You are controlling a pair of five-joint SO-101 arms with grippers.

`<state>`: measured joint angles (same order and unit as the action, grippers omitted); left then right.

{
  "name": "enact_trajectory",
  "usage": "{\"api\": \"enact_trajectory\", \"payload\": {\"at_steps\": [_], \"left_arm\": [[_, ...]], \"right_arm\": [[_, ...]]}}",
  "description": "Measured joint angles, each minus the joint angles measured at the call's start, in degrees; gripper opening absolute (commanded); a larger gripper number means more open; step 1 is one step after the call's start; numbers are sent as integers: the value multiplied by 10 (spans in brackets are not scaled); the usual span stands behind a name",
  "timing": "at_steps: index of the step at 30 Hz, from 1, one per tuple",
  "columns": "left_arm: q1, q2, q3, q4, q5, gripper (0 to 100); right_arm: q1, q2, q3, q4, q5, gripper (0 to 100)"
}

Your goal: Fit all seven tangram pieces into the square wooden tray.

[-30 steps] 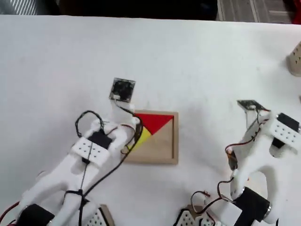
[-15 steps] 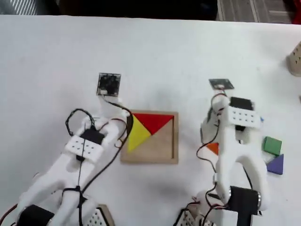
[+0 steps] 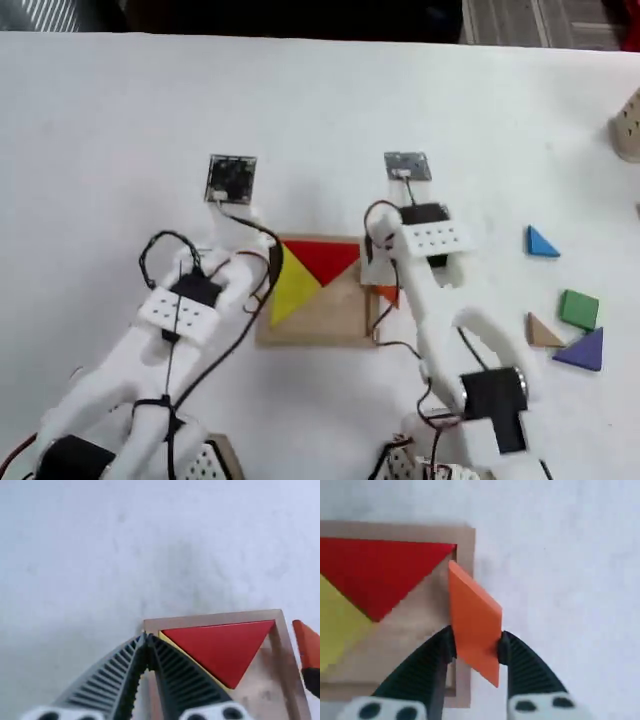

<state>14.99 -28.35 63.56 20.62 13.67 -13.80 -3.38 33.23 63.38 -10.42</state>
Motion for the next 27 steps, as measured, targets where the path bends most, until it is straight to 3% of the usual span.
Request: {"api": "enact_trajectory", "payload": {"at_steps": [11, 19, 27], "left_arm": [[1, 0, 0, 0, 0, 24], [1, 0, 0, 0, 0, 24], [1, 0, 0, 0, 0, 24]], "right_arm": [[-59, 32, -4, -30, -34, 32], [-102, 30, -4, -31, -36, 326], [-84, 31, -73, 67, -11, 258]]}}
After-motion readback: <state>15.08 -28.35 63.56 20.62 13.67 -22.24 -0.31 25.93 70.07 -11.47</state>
